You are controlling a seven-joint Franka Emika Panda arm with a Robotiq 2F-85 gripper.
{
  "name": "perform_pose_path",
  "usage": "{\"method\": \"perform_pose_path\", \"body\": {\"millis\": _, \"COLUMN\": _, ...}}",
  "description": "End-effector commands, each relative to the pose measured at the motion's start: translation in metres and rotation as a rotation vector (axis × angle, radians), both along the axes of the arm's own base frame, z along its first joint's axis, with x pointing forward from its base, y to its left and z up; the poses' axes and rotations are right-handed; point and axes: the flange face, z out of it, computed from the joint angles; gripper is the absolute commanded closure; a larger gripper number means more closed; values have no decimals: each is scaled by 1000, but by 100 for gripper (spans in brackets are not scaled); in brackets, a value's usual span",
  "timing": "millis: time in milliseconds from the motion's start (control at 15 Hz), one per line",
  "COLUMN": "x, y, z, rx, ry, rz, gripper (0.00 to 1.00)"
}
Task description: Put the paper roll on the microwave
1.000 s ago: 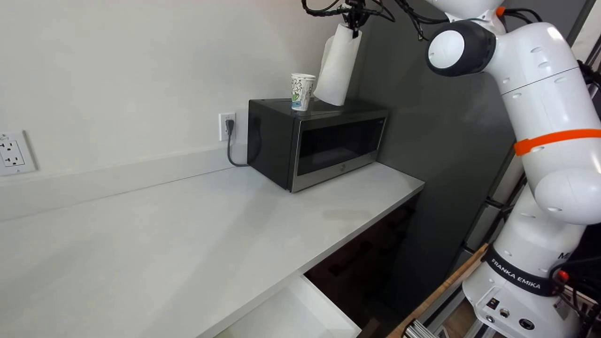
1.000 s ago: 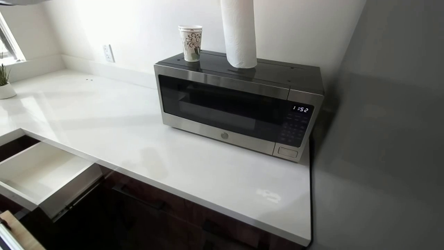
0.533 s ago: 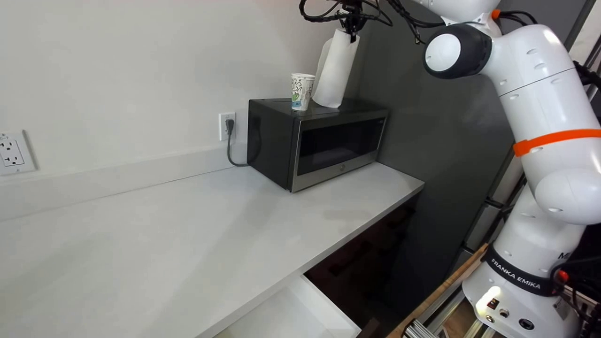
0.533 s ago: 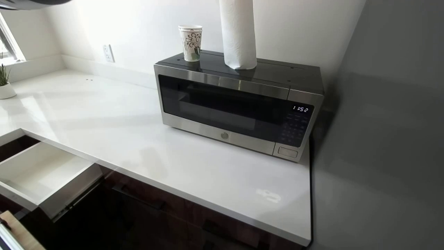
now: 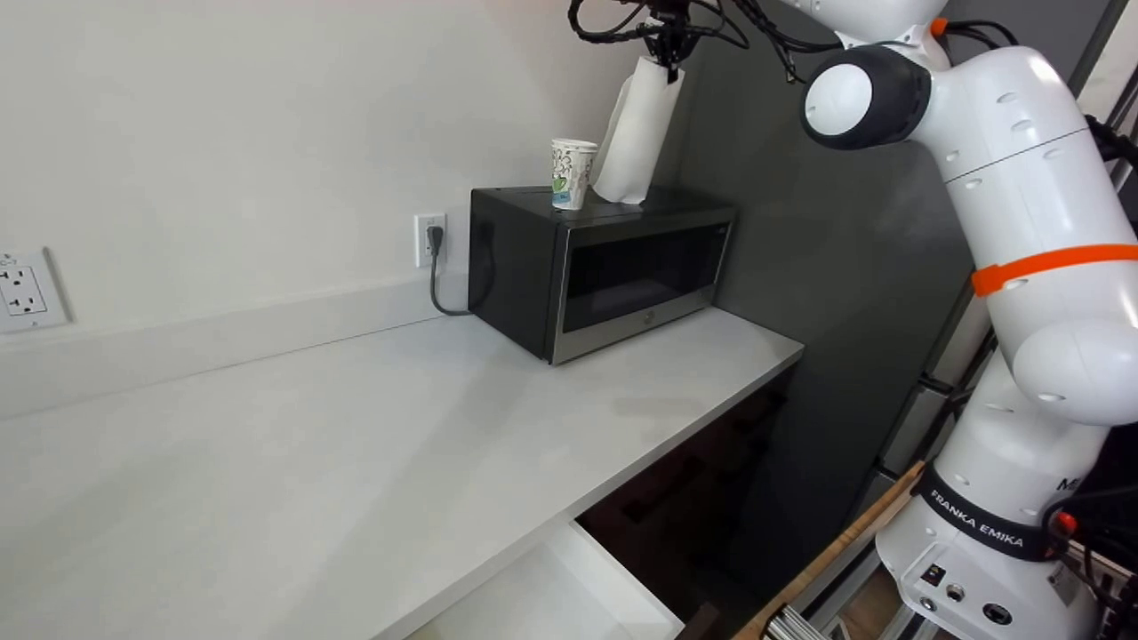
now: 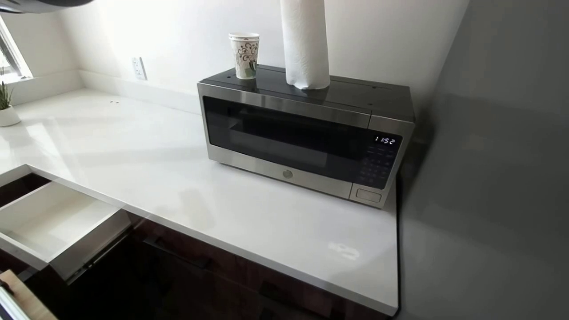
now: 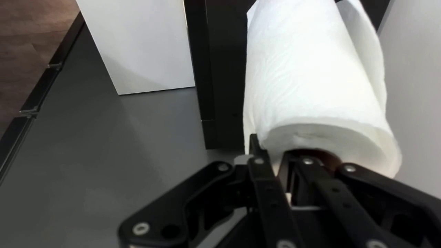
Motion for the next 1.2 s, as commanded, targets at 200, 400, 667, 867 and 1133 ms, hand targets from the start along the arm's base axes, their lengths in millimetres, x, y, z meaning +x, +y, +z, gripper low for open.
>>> {"method": "perform_pose_path", "body": {"millis": 200, "x": -11, "y": -1, "z": -3, "rx": -5, "ry": 98, "rz": 27, "gripper": 97}}
{"method": "perform_pose_path", "body": {"millis": 400, "x": -9, "y": 2, "z": -5, "rx": -3, "ry": 99, "rz": 39, "gripper": 97}}
{"method": "perform_pose_path", "body": {"millis": 667, "x": -8, "y": 6, "z": -7, "rx": -5, "ry": 110, "rz": 51, "gripper": 60}}
{"method": "perform_pose_path", "body": {"millis": 867, "x": -9, "y": 8, "z": -11, "rx": -4, "ry": 135, "rz": 55, "gripper": 38}}
{"method": "perform_pose_path", "body": {"millis": 1133, "x": -8, "y": 6, "z": -9, "rx": -9, "ry": 110, "rz": 32, "gripper": 7}}
